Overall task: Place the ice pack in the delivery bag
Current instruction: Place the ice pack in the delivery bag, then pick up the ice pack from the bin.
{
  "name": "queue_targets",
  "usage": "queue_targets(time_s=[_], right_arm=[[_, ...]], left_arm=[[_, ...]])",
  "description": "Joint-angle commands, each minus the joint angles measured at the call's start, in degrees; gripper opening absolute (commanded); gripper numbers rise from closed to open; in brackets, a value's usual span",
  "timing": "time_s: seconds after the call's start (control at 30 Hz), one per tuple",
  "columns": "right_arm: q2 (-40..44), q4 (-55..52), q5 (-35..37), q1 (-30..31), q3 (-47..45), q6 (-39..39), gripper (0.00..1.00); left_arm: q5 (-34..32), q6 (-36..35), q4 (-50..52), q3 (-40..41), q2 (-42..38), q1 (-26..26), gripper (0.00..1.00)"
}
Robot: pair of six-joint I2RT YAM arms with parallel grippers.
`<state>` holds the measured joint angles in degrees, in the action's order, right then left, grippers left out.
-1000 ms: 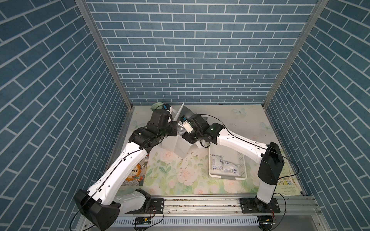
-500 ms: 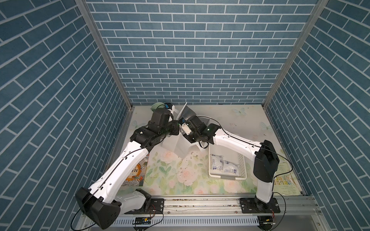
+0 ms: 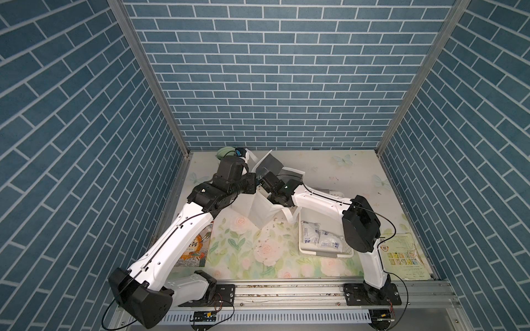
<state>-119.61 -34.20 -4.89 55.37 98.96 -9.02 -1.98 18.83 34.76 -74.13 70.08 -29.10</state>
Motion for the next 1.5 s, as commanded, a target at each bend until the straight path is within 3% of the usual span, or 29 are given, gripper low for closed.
queue_targets(time_s=[0.0,0.13,0.2,0.4,0.67,0.87,1.0,1.13,1.27,1.47], right_arm=[[2.24,0.83,-2.44,0.27,0.23,-0.5,0.45],[5.89,3.85,-3.48,0.26,-1.9,-1.23,0.73],[8.36,5.91,-3.87,0.22,-3.36,-1.87,0.78],[18.47,12.55,-0.16,0.27,-9.12,-4.82,0.83],[39.27,20.11,16.64,0.11,-23.48,-12.18,0.87],[55.66,14.06,29.8,-1.17,-37.07,-19.56,0.9],[62.06,7.83,28.0,-3.59,-44.85,-25.64,0.9],[62.94,6.4,22.97,-4.68,-52.53,-31.59,0.88],[59.55,7.67,18.3,-4.75,-57.39,-34.81,0.81],[52.53,10.67,11.75,-4.21,-60.63,-35.55,0.79]], left_arm=[[-2.39,0.31,1.29,1.39,-0.52,0.22,0.0],[-3.24,0.3,1.64,1.27,-0.79,0.24,0.0],[-3.29,0.31,1.56,1.28,-1.07,0.25,0.0],[-3.54,0.59,1.34,1.48,-2.16,0.22,0.0],[-3.25,0.7,1.38,1.42,-2.69,0.28,0.0],[-3.13,0.58,1.26,1.51,-3.44,0.21,0.0],[-3.24,0.43,1.44,1.68,-3.45,0.25,0.0],[-3.01,0.42,0.67,2.85,-3.69,0.2,0.0],[-2.62,1.08,0.2,3.48,-3.47,0.24,0.0],[-1.78,1.21,-0.27,4.57,-4.35,0.32,0.0]])
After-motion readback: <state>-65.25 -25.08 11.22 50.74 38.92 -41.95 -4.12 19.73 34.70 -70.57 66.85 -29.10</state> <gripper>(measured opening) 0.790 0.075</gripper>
